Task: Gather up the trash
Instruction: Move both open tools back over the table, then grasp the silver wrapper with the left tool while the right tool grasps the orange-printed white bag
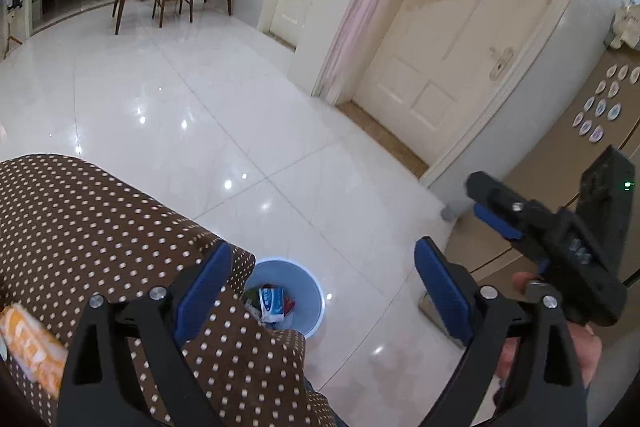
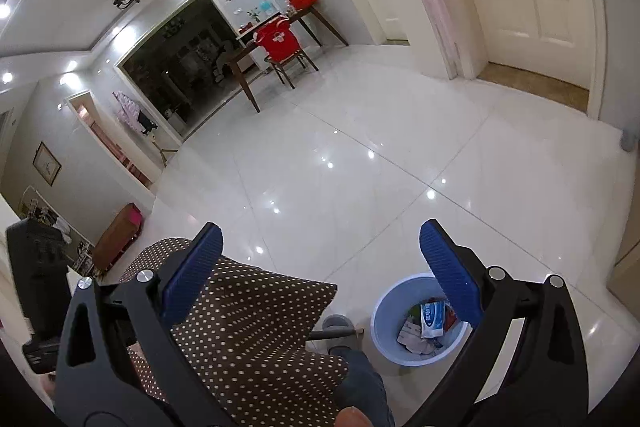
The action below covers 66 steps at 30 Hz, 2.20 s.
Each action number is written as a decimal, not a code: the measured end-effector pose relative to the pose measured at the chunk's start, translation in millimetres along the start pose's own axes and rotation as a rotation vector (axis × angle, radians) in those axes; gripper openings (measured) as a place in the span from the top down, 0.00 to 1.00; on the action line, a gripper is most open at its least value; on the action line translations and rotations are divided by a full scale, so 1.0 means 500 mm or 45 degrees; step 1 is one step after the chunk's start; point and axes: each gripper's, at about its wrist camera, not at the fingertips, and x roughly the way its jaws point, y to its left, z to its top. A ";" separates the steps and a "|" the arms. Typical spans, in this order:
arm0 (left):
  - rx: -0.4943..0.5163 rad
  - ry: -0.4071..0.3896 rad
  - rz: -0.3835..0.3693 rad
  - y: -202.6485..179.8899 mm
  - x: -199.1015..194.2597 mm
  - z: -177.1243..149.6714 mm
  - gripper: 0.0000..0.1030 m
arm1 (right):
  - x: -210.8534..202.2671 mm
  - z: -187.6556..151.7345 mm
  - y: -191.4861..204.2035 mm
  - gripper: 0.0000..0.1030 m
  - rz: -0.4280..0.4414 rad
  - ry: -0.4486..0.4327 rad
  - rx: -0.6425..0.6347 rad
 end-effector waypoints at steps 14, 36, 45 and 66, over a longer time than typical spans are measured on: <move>-0.056 -0.171 0.133 0.044 -0.158 -0.045 0.12 | 0.003 -0.031 0.147 0.06 0.090 0.047 -0.217; -0.444 -0.226 0.587 0.337 -0.356 -0.209 0.10 | 0.099 -0.167 0.364 0.06 0.239 0.314 -0.611; -0.557 -0.179 0.679 0.456 -0.353 -0.249 0.10 | 0.134 -0.222 0.415 0.06 0.267 0.393 -0.694; -0.321 -0.102 0.600 0.517 -0.284 -0.201 0.78 | 0.206 -0.282 0.459 0.06 0.283 0.509 -0.745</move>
